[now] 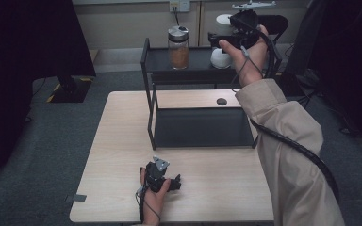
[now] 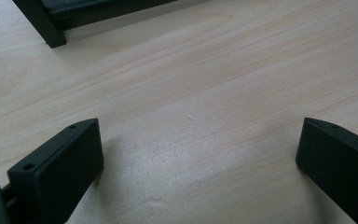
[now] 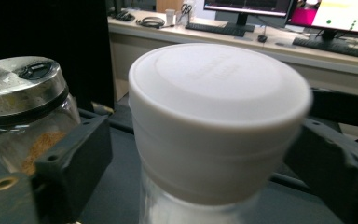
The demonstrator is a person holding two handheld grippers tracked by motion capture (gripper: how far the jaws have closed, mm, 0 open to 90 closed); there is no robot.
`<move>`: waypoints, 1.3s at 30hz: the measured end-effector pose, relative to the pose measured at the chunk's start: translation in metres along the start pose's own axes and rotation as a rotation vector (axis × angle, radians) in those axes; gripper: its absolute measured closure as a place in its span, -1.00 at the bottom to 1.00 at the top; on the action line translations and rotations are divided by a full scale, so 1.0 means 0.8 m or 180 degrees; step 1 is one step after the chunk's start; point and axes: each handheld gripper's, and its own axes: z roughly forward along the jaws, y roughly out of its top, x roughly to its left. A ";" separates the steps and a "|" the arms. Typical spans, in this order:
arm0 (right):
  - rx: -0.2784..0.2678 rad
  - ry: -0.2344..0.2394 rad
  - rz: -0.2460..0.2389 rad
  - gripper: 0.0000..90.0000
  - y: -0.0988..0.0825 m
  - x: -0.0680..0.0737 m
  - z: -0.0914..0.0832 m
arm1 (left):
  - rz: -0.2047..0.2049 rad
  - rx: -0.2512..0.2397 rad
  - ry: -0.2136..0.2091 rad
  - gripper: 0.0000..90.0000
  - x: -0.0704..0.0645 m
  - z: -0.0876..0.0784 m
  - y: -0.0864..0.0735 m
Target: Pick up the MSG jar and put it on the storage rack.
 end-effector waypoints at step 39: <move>-0.0115 0.0619 0.0240 -0.98 -0.169 0.013 -0.089 | 0.0002 0.0001 -0.0002 -1.00 0.000 0.000 0.000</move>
